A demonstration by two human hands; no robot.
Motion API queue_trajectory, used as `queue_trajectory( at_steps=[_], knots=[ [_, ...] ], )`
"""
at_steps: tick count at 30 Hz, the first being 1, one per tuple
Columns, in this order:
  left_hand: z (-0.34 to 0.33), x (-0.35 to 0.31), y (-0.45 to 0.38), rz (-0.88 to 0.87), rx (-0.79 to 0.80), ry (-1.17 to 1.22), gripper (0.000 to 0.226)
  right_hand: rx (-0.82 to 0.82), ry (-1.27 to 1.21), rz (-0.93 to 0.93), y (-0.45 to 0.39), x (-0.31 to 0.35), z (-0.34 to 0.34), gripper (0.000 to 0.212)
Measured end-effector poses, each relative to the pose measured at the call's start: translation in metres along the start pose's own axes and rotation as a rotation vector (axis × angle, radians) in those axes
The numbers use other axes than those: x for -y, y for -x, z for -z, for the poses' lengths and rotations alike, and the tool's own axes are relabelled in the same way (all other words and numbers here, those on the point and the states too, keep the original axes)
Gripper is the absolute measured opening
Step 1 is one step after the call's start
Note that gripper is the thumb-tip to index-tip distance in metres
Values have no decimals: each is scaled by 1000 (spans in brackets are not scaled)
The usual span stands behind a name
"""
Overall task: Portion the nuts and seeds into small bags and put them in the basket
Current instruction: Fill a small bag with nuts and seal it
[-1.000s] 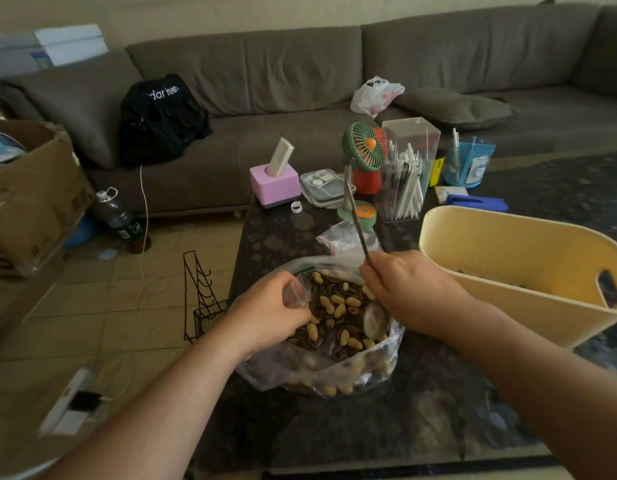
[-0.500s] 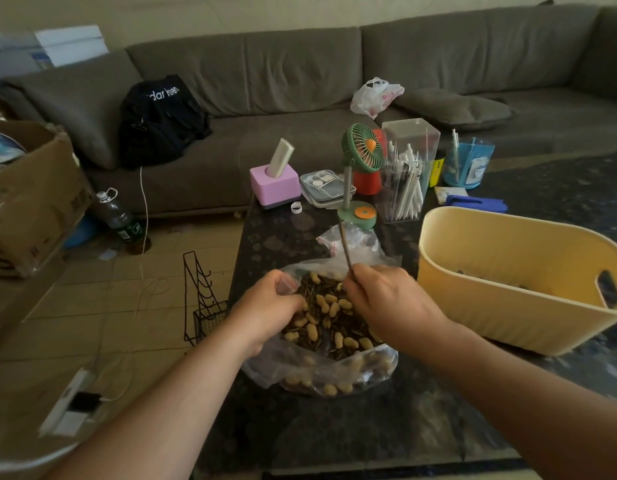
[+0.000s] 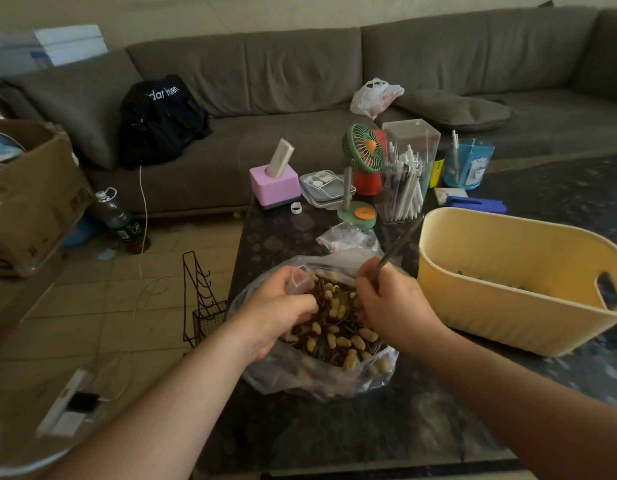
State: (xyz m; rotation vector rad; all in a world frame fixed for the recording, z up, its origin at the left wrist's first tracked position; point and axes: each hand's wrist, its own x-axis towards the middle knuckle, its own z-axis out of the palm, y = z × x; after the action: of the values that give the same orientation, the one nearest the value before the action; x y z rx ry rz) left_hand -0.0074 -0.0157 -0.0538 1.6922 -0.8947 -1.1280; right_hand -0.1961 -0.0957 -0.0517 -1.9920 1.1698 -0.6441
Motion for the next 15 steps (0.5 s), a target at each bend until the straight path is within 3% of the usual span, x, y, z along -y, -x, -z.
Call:
queue_trajectory(
  at_steps=[4, 15],
  knots=[
    [10, 2, -1, -130, -107, -332, 41, 4, -65, -41, 3, 6, 7, 22],
    [16, 0, 3, -95, 179, -226, 51, -37, -128, -55, 8, 20, 24, 26]
  ],
)
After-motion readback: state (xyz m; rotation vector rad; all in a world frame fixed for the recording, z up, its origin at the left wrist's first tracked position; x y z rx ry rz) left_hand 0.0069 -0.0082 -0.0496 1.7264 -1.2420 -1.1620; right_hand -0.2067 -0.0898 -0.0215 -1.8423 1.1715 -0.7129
